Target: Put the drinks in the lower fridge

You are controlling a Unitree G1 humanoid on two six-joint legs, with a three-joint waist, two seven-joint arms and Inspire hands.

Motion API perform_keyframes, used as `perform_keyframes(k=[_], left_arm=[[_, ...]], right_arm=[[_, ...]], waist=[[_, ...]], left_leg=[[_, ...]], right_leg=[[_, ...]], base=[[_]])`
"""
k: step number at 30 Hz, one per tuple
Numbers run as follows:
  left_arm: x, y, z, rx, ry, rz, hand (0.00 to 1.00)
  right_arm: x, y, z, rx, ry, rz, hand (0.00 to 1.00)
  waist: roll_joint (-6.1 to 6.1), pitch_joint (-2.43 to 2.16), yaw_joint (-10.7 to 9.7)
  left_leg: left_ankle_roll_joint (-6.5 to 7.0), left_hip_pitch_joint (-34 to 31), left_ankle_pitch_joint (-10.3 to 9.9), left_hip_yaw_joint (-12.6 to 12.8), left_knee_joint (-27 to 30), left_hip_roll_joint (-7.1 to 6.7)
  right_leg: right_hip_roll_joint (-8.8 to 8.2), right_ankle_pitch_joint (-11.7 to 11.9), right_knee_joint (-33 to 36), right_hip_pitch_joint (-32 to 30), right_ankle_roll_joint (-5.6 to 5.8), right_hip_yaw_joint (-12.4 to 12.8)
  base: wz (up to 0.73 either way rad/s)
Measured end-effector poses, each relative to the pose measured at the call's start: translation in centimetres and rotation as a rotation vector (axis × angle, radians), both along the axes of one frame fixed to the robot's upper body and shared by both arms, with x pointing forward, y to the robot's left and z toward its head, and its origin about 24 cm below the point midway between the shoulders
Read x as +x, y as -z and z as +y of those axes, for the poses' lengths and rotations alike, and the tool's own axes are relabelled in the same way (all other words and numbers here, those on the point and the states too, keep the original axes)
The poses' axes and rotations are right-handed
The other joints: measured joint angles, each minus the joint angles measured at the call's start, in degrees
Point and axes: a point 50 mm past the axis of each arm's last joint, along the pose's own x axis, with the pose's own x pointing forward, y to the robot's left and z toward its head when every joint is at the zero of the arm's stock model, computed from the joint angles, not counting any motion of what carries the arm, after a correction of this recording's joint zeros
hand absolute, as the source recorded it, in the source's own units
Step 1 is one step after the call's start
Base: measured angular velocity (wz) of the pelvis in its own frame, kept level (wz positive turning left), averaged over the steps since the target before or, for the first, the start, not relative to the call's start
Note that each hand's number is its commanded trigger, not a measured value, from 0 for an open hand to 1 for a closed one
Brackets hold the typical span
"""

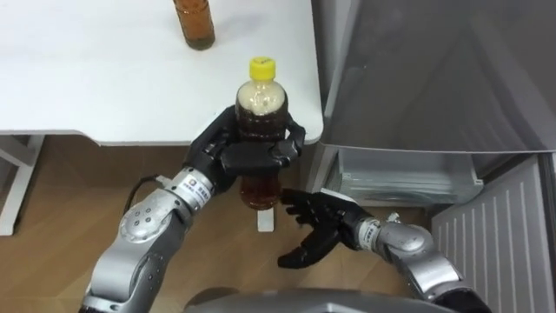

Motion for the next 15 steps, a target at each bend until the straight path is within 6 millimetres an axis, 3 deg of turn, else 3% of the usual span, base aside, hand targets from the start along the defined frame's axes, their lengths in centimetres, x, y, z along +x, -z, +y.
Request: perform_keyframes(k=[15], left_arm=[[-0.2,0.0,-0.5,-0.011,0.038,0.0,1.0]], right_arm=[[0.1,-1.3,1.4,0.226,-0.054,0.041,0.0]], waist=[[-0.43,0.04,0.2]], left_leg=[[0.03,-0.95,-0.02,0.16,0.49,0.1]], right_leg=[[-0.03,0.0,0.79,-1.35,0.0,0.11]], base=[[0.0]])
